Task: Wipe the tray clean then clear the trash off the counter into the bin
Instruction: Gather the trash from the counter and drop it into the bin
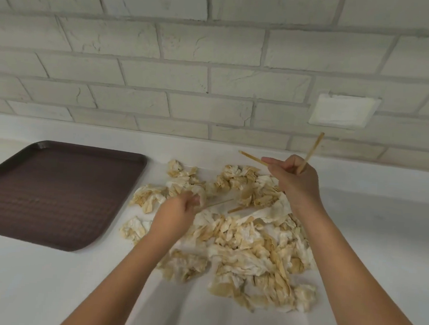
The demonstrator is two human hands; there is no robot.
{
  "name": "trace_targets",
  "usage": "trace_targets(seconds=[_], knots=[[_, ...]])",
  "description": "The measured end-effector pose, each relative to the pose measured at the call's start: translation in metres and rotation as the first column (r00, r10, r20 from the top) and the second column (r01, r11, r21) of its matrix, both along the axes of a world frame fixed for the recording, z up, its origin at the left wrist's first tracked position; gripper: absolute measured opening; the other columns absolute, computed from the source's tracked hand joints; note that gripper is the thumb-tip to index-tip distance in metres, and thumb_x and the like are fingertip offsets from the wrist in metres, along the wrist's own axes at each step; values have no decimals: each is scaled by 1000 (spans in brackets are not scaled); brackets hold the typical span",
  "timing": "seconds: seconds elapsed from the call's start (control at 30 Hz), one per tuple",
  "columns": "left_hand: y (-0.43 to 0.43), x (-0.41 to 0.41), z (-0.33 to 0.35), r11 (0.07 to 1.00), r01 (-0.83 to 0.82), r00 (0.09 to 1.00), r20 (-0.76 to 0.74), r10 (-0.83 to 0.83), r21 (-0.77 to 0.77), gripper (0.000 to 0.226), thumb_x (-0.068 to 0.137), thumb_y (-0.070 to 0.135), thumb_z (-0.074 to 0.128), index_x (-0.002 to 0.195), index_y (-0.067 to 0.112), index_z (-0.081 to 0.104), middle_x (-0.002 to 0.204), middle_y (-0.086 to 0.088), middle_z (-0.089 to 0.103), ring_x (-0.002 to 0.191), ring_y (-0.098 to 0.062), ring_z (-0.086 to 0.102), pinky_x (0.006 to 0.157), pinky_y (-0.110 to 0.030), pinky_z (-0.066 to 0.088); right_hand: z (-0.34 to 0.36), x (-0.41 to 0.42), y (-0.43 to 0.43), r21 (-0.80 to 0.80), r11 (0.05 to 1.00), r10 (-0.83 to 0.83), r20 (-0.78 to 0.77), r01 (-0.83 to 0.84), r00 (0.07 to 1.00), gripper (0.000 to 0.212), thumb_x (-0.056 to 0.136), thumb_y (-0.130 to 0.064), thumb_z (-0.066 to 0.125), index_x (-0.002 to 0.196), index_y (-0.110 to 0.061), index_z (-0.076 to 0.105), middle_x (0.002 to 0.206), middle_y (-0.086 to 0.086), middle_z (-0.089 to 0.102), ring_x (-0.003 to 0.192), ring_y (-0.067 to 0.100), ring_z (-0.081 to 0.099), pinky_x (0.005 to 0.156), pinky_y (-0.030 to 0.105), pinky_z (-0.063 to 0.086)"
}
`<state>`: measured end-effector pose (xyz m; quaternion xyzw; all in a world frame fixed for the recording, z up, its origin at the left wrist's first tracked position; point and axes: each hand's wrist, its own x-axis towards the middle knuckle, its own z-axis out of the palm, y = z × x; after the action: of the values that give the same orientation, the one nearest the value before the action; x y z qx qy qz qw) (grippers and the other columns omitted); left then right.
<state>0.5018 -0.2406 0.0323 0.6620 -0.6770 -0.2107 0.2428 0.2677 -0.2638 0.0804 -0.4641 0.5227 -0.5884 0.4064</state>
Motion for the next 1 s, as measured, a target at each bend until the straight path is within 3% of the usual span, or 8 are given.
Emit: trace_targets(seconds=[0.13,0.3,0.4,0.47,0.6,0.7,0.8,1.0], knots=[[-54,7,3,996,-93,994,-51,93,6,22,98,21,43,91,12,61,79,1,56,76,-20,54,63,-26,36,-6,1,-5,-5,999,-32,12,32,999,9,82,-6,68,80,-12,61,85,11,73,40,-2,48,56,13,43],[-113,-12,-9,995,-11,988,157,-5,99,18,87,14,57,70,9,57,72,-4,58,80,-25,64,59,-26,42,-20,5,-15,117,988,140,-411,-100,901,23,98,-23,47,108,-20,67,77,-13,62,67,-11,52,67,10,40],[-130,-17,-19,976,-45,949,313,-24,212,16,86,14,61,72,9,57,81,-7,62,77,-22,62,60,-27,46,-33,16,-19,254,940,340,-691,-227,637,24,98,-34,43,107,-33,65,92,-17,64,60,-3,50,68,23,48],[-135,-15,-23,971,-86,934,357,0,225,22,87,12,61,68,12,50,75,-3,59,71,-19,58,56,-25,43,-42,23,-24,364,886,459,-768,-287,447,18,97,-39,46,96,-36,63,87,-10,67,57,5,52,63,28,49],[-131,-11,-24,963,-99,915,403,-11,250,15,85,23,66,85,9,61,76,-2,57,71,-19,56,62,-27,47,-60,33,-34,485,833,530,-838,-266,133,15,88,-33,62,100,-24,65,97,-6,68,82,11,62,68,23,46],[-125,-5,-29,964,-73,920,390,-34,257,22,85,28,67,75,12,56,70,0,54,71,-19,57,62,-27,46,-67,33,-40,475,851,510,-849,-223,139,9,89,-24,60,92,-20,67,95,-2,68,83,16,64,74,29,52],[-120,-1,-33,959,-17,934,346,-86,284,21,89,29,62,79,10,59,75,0,57,77,-19,60,64,-27,45,-68,31,-38,473,842,516,-846,-261,132,8,90,-23,59,87,-20,66,88,-7,65,79,14,62,64,24,46],[-124,15,-16,995,-94,994,-49,95,23,22,93,32,53,87,11,53,84,-3,64,75,-19,58,65,-30,41,-51,25,-35,188,932,324,-818,-311,475,15,93,-35,54,80,-27,53,72,-12,56,62,0,51,59,25,40]])
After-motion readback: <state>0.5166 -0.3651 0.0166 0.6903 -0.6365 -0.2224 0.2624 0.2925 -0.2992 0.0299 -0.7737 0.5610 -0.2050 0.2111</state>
